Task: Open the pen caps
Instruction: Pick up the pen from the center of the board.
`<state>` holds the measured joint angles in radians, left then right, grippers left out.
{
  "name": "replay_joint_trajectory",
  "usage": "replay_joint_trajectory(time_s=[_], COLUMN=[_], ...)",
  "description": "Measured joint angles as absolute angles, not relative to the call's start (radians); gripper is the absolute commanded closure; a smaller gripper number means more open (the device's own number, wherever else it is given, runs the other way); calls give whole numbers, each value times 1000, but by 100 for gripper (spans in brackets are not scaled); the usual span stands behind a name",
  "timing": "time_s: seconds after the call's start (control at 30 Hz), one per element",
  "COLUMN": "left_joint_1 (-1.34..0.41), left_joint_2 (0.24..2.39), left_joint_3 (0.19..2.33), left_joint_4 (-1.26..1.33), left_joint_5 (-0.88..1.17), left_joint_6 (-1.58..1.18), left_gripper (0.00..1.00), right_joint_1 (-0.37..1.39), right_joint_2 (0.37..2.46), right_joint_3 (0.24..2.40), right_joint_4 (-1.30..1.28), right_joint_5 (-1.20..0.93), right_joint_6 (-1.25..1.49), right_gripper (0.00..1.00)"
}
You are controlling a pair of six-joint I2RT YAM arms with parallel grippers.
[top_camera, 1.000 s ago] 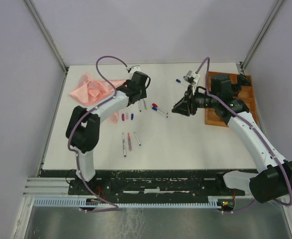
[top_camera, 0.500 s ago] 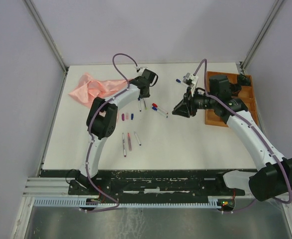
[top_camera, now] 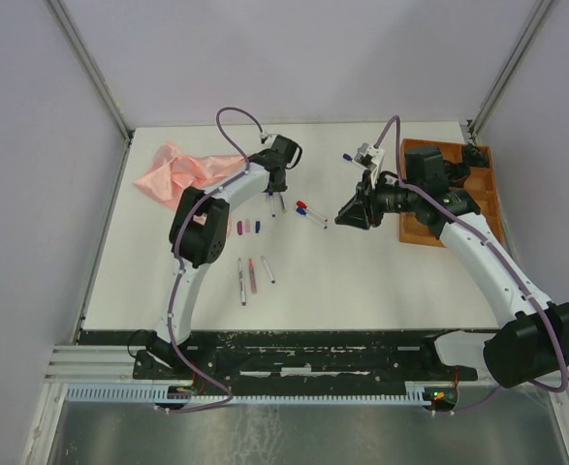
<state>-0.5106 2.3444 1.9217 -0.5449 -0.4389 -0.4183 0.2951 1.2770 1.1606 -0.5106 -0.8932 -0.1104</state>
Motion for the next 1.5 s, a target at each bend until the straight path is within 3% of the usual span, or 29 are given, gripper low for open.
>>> replay_joint_trajectory(time_s=[0.47,0.6,0.73,0.93,1.1,1.33,1.5], left_joint_1=[-494,-486,-480,-473,-471,-471,-493], left_joint_2=[2364,2364,2361,2279,2043,1495,1156], left_joint_3=[1922,1922,1917,1812,1581,1076,709], left_joint_4=[-543,-540,-536,-527,-436,-77,302], left_joint_5=[-381,-362,-355,-355,-311,-126,-15], left_joint_6=[-419,-419,-420,-420,-420,-484,-616], left_gripper=[68,78,95,97,97,97,97], right_joint_1=[295,295,295,295,295,295,302], right_joint_2=[1279,1279,1279,1304,1318,1298,1264], right_joint_3=[1161,1161,1161,1159,1114,979,860], right_joint_4=[-513,-513,-513,-482,-395,-106,207], right_joint_5=[-894,-894,-895,-946,-1010,-1071,-1070], right_joint_6=[-111,-111,-110,-66,27,278,540], right_gripper=[62,62,62,61,56,30,20])
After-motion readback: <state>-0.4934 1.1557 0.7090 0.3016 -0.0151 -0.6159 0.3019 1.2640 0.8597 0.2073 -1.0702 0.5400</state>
